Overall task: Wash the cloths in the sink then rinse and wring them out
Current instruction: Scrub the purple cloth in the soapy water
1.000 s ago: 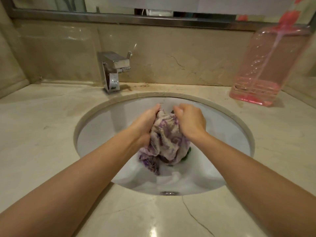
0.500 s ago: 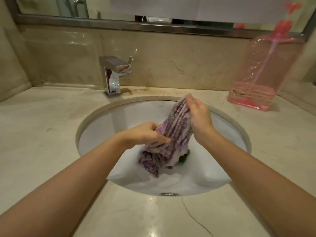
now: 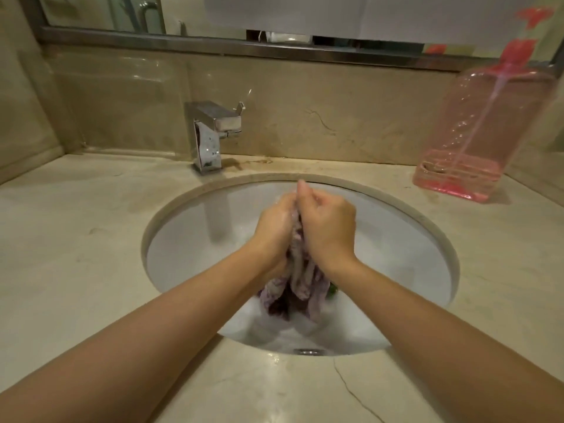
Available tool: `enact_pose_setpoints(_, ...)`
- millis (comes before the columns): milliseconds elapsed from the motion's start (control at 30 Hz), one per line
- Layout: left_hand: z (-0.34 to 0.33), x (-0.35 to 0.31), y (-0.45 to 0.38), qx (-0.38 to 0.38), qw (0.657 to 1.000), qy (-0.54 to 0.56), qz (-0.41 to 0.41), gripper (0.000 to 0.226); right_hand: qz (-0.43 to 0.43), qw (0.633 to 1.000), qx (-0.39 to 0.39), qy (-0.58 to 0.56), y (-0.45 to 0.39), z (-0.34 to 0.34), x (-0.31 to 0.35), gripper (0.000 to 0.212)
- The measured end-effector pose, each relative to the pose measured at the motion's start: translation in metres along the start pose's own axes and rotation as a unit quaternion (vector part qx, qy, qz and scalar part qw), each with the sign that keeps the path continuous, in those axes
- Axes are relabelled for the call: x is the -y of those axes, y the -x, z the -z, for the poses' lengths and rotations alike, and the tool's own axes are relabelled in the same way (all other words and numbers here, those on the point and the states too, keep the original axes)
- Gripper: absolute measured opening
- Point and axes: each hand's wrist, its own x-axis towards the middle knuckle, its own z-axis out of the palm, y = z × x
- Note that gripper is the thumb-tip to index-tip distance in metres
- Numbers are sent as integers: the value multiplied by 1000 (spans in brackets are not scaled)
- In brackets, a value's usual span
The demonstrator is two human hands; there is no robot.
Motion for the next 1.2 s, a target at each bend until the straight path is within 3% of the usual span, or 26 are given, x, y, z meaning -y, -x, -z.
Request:
enact_pose_setpoints(67, -3, 2, 1, -11, 999, 35, 25, 34, -39, 999, 6, 18, -1, -3, -1, 56)
enact_pose_setpoints(200, -4, 4, 3, -10, 996, 79, 32, 39, 63, 997, 20, 31, 16, -3, 1, 54)
enact_pose_setpoints(300, -5, 4, 7, 1, 995, 84, 51, 43, -21, 997, 14, 76, -4, -1, 1, 52)
enact_pose_setpoints(433, -7, 4, 6, 1, 995, 90, 36, 39, 91, 993, 39, 71, 12, -2, 4, 50)
enact_pose_setpoints(533, -5, 1, 3, -24, 995, 72, 62, 40, 31, 996, 39, 68, 0, -3, 2, 54)
enact_pose_setpoints(667, 1, 4, -3, -23, 995, 82, 49, 42, 125, 990, 21, 65, 13, -9, 4, 53)
enact_pose_setpoints(800, 2, 5, -4, -11, 996, 36, 75, 33, 47, 991, 36, 124, -3, -5, -4, 51)
enact_pose_setpoints(900, 5, 6, -7, -33, 996, 49, 69, 40, 210, 971, -17, 115, 9, -11, -3, 54)
enact_pose_setpoints(967, 4, 6, -8, -18, 995, 54, 86, 42, 167, 973, 41, 151, 0, -7, -10, 56)
enact_pose_setpoints(1033, 3, -1, -6, 21, 992, 47, 117, 51, 19, 972, 100, 212, -22, 3, -26, 50)
enact_pose_setpoints(1067, 3, -3, -9, 36, 991, 42, 122, 57, -5, 970, 114, 215, -29, 7, -33, 47)
enact_pose_setpoints(1133, 5, -5, -13, 50, 992, 13, 116, 60, 5, 980, 133, 146, -31, 8, -39, 35)
enact_pose_setpoints(1200, 11, -4, -11, 43, 992, -23, 115, 62, -22, 986, 158, -50, -26, 8, -38, 24)
